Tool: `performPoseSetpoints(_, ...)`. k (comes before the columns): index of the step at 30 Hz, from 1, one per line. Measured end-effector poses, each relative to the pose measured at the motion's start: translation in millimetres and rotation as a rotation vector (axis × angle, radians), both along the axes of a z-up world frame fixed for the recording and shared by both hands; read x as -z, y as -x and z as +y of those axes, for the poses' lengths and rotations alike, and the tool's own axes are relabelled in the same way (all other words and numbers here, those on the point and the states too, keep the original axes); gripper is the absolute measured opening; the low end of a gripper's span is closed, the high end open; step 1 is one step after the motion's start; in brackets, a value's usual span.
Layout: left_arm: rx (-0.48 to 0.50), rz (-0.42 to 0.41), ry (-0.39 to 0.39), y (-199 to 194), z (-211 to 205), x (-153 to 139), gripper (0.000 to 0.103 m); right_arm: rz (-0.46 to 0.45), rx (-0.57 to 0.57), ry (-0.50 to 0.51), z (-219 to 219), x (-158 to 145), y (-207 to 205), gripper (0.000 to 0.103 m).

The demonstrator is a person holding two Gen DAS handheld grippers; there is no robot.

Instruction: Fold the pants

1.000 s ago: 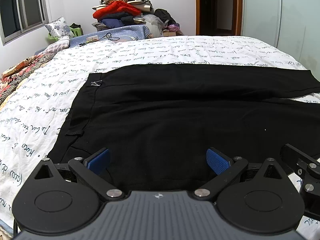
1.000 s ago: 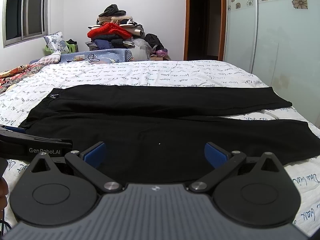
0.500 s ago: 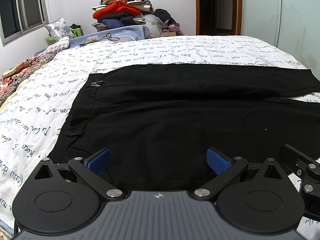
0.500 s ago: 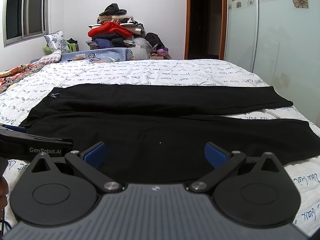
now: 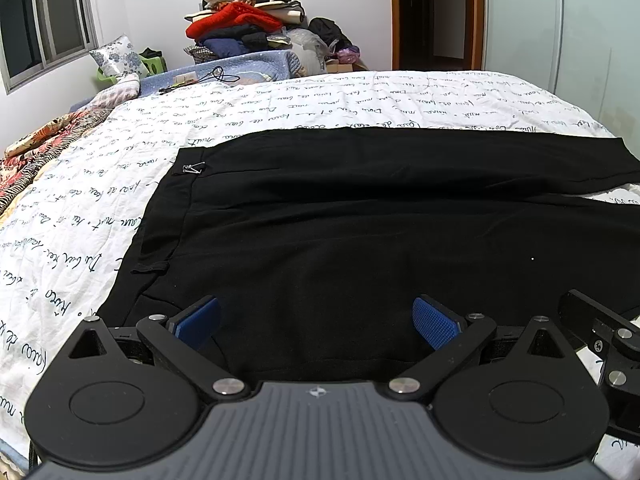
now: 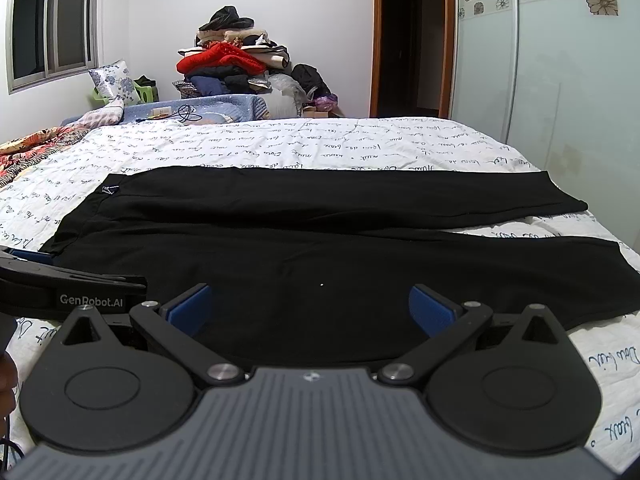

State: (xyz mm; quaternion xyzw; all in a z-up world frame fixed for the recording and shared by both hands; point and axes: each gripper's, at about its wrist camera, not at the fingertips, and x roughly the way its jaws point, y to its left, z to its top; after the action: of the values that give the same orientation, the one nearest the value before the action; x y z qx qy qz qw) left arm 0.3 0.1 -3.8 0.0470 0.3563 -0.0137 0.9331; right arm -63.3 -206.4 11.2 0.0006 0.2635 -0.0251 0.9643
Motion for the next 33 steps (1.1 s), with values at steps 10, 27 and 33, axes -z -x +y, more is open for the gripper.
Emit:
performPoseSetpoints(10, 0.003, -0.004, -0.007, 0.7, 0.2, 0.2, 0.103, 0.005, 0.003, -0.005, 0.1, 2.0, -3.0, 0.103)
performPoseSetpoints(27, 0.005, -0.014, -0.008, 2.1, -4.5, -2.7, 0.103, 0.003, 0.005, -0.005, 0.0, 1.6, -1.9, 0.103)
performPoseSetpoints(33, 0.007, -0.015, -0.02, 2.0, -6.7, -3.2, 0.103, 0.005, 0.004, -0.005, 0.2, 1.8, -2.2, 0.103)
